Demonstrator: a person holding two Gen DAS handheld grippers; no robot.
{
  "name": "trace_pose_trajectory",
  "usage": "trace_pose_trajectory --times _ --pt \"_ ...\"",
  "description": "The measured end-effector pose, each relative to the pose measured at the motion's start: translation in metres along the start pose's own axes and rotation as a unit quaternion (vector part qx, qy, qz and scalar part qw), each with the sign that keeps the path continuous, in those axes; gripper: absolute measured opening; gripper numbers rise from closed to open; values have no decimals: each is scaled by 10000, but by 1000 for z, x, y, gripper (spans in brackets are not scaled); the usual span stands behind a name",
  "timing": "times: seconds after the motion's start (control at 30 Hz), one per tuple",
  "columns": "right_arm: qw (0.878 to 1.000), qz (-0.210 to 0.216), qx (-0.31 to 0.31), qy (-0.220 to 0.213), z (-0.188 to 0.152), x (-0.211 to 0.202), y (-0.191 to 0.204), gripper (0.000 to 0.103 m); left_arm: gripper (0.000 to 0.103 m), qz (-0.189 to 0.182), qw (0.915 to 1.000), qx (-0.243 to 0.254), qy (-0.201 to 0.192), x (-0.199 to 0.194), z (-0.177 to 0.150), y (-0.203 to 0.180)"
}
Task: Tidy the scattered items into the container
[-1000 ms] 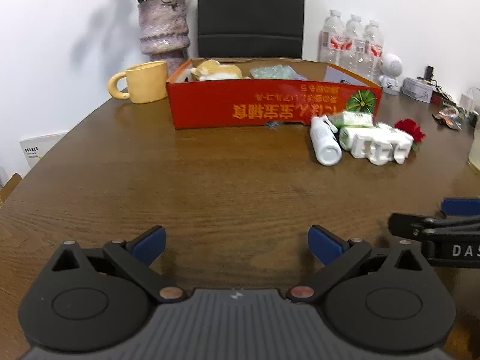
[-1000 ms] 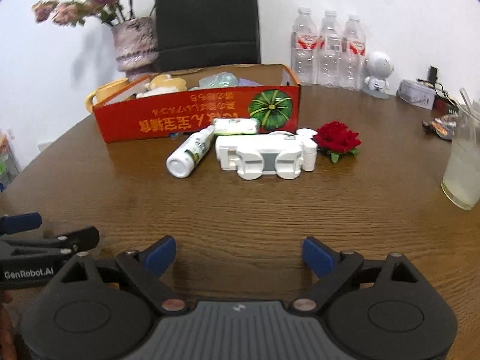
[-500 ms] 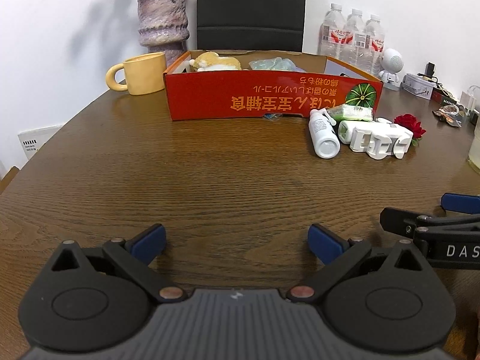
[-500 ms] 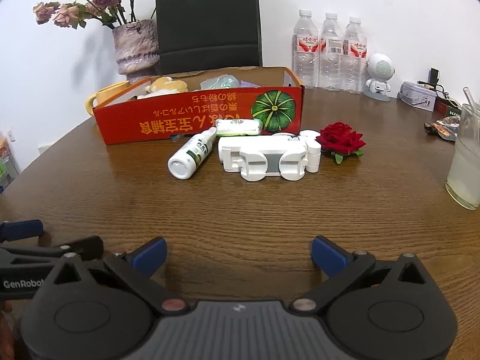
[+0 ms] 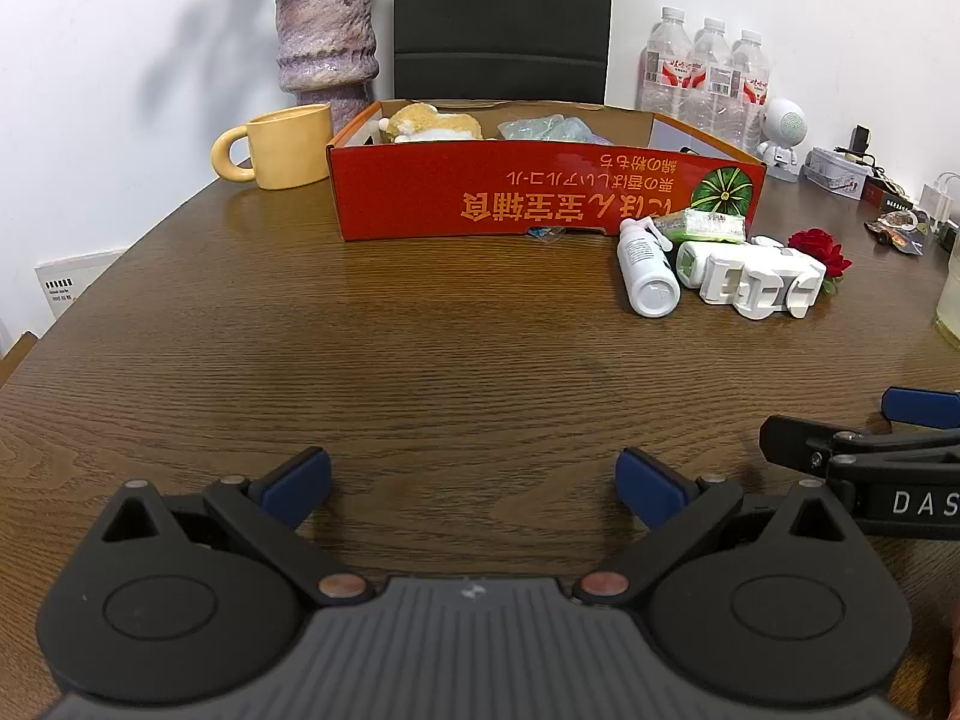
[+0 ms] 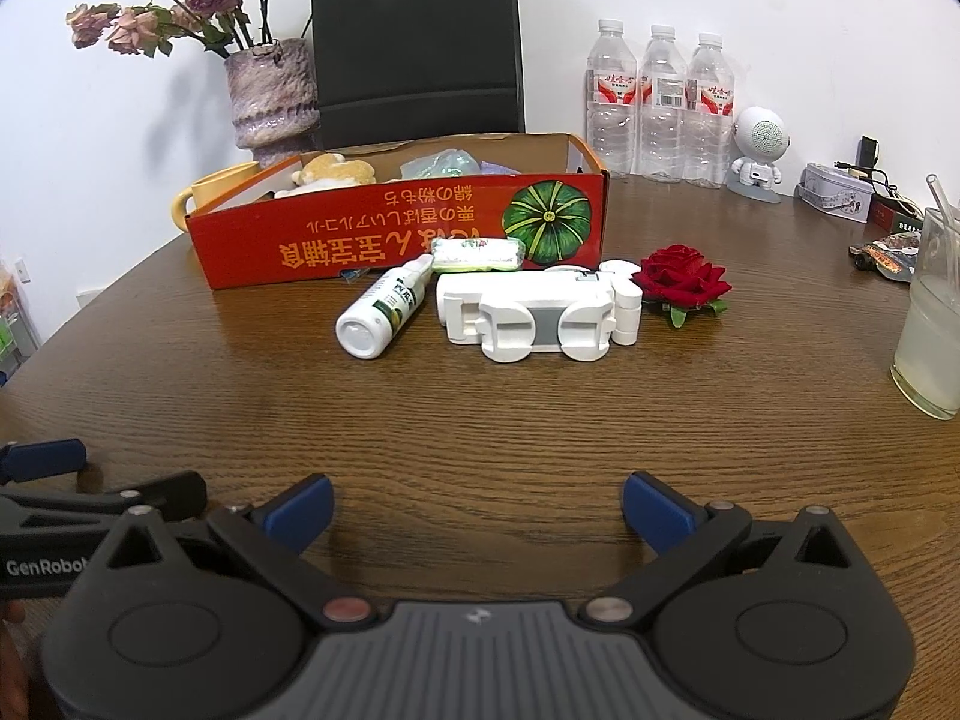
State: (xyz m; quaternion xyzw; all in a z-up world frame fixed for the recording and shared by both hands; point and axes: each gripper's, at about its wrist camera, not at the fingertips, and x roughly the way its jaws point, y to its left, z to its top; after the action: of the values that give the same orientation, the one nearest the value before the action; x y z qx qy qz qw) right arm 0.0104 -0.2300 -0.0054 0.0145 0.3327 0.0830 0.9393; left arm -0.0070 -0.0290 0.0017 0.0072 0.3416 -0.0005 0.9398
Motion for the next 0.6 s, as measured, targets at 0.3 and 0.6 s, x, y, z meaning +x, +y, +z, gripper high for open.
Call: trace_pose_trajectory --times 0.3,0.6 --pt "10000 25 18 -11 0 0 -1 103 103 1 10000 -1 -3 0 0 0" --pt "10000 28 29 -19 0 -1 -1 103 103 -1 10000 0 -6 0 0 0"
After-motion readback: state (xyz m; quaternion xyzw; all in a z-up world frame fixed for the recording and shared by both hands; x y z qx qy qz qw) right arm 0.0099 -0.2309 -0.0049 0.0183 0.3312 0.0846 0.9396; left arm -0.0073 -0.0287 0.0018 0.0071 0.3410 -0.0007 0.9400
